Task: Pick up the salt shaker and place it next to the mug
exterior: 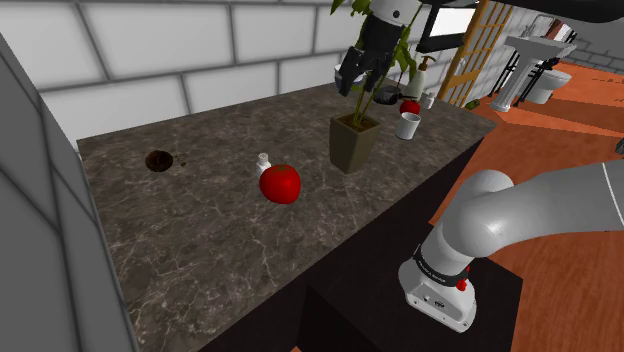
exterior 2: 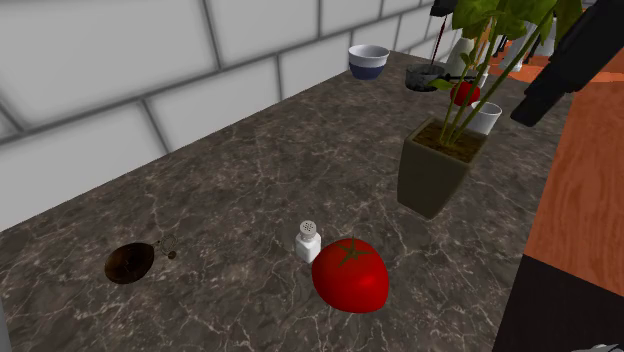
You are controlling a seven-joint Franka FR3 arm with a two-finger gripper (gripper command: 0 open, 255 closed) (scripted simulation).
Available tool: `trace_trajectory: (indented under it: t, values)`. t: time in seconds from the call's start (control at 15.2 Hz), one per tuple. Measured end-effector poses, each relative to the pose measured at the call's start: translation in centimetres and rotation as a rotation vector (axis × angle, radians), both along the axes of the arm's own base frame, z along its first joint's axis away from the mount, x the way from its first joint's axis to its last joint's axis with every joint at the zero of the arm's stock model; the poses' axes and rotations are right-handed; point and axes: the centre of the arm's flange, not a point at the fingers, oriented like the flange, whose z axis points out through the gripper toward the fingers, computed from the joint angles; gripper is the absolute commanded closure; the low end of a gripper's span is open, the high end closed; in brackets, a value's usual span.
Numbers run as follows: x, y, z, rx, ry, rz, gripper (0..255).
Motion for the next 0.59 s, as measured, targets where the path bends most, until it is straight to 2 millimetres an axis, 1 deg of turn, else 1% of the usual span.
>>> trace_trajectory:
  t: [0.07, 0.26, 0.4, 0.53, 0.59]
  values:
    - [0.0, 0.0, 0.0, 0.0, 0.0, 0.0, 0]
    - [1.1, 1.1, -1.9, -0.007, -0.01, -0.012, 0]
    - [2.1, 2.1, -4.2, -0.014, -0.019, -0.021, 0]
    - [3.4, 3.3, -5.9, -0.02, -0.03, -0.032, 0]
    - [3.8, 3.7, -7.2, -0.024, -0.035, -0.038, 0]
